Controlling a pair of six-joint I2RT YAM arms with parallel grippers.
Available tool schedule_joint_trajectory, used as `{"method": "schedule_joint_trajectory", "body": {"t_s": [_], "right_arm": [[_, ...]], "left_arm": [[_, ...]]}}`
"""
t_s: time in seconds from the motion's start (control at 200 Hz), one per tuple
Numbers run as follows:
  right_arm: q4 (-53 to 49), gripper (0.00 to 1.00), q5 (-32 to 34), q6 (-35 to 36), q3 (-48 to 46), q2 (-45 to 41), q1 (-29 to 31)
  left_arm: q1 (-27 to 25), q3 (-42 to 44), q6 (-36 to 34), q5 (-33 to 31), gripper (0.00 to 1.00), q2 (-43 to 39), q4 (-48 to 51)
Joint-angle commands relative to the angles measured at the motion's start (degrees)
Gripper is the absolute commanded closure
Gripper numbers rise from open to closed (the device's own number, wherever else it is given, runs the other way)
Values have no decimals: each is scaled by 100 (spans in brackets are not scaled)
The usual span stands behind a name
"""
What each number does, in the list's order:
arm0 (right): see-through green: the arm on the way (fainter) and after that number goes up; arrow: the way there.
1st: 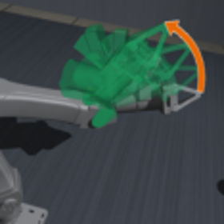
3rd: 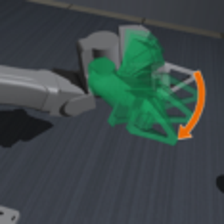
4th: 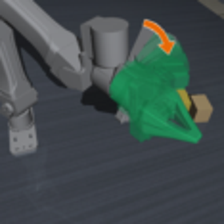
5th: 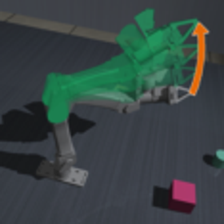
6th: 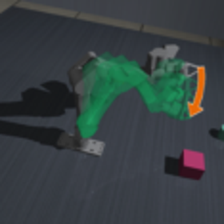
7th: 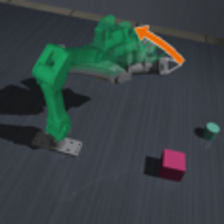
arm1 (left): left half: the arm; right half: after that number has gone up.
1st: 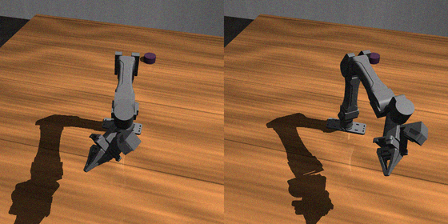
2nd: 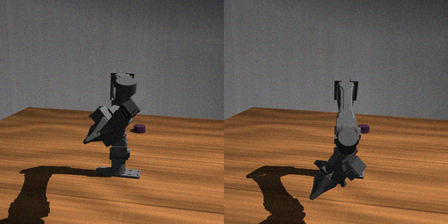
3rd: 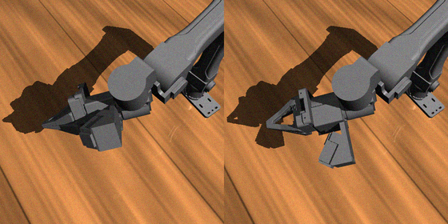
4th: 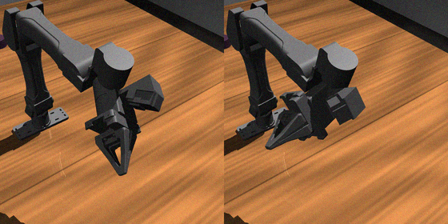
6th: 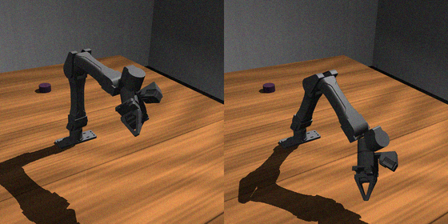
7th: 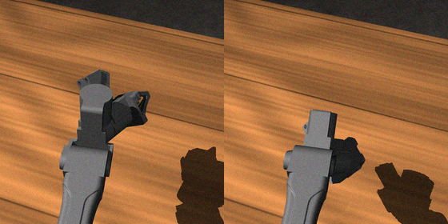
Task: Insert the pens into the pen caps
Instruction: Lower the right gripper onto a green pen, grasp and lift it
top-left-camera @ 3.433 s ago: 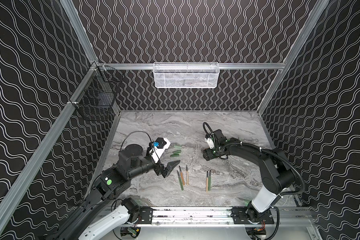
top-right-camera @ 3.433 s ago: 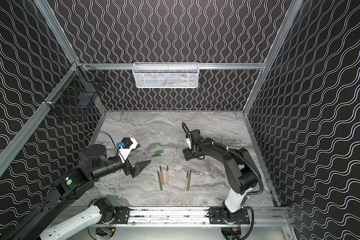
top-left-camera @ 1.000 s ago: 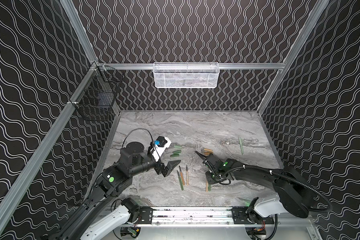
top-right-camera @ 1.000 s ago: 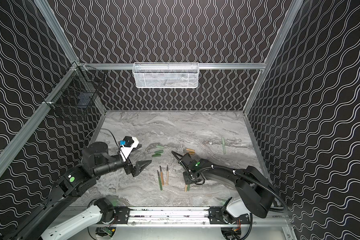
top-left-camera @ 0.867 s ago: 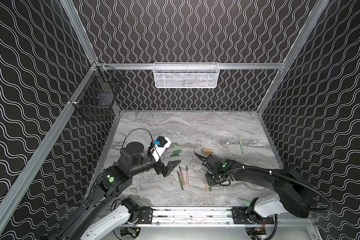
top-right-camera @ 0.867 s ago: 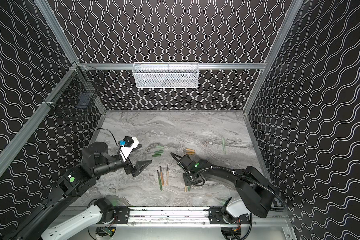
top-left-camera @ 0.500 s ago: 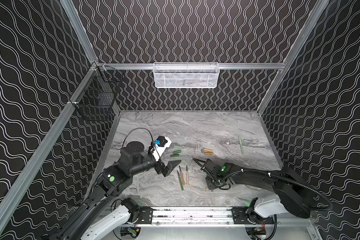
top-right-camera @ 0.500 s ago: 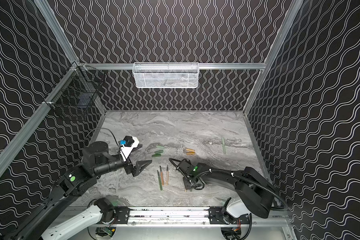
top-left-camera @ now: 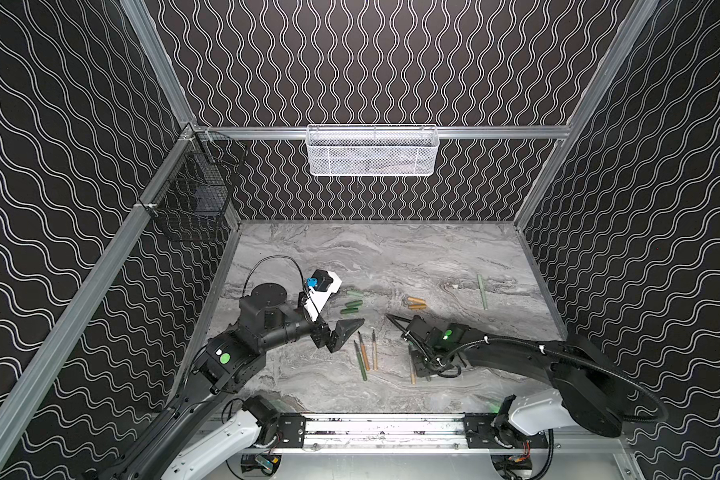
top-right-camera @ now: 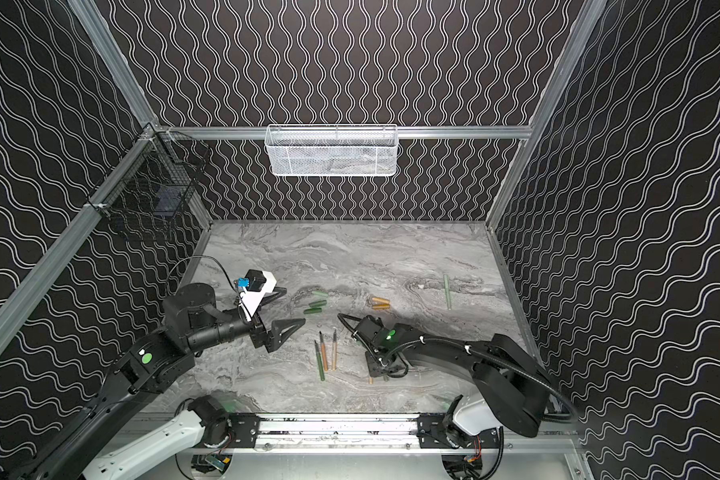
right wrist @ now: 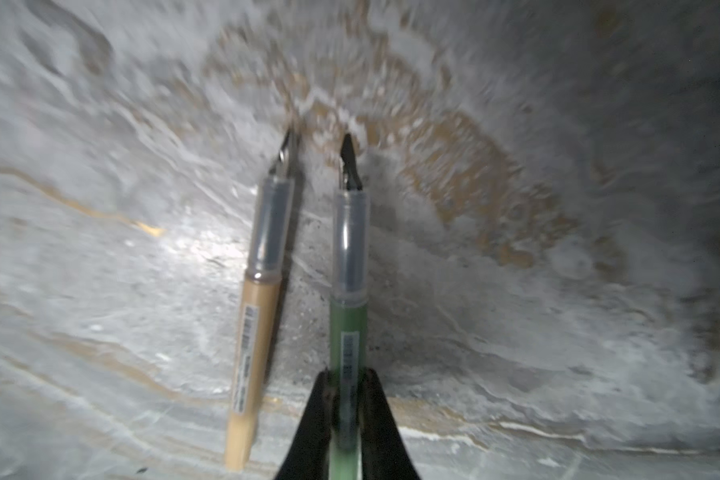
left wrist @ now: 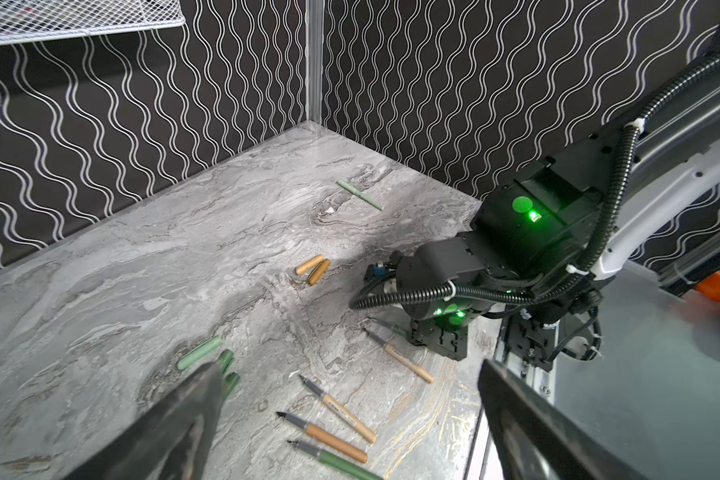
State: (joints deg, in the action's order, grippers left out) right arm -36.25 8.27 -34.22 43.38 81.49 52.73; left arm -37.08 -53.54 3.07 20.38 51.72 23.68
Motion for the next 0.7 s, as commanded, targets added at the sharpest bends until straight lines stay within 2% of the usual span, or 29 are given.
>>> {"method": "schedule_joint_trajectory", "body": {"t_s": [0.0, 0.13, 0.21, 0.31, 0.455, 0.696], "right_arm": [[-144, 89, 213, 86, 208, -266, -160], [-14, 90, 276, 557, 530, -657, -363], [478, 90, -21, 1046, 665, -950, -421], [1354, 90, -570, 1429, 659, -1409, -421], [2548, 90, -1734, 1879, 574, -1848, -421], [4236, 90, -3389, 1998, 205, -2286, -404]], "left_arm": [[17, 53, 319, 228, 1, 48, -423], [17, 183, 520, 431, 1, 66, -638], [17, 234, 651, 583, 1, 121, -739], [9, 361, 896, 805, 1, 168, -1067], [-3, 608, 1190, 1085, 1, 215, -1541], [-26, 647, 1312, 1333, 6, 415, -1840]]}}
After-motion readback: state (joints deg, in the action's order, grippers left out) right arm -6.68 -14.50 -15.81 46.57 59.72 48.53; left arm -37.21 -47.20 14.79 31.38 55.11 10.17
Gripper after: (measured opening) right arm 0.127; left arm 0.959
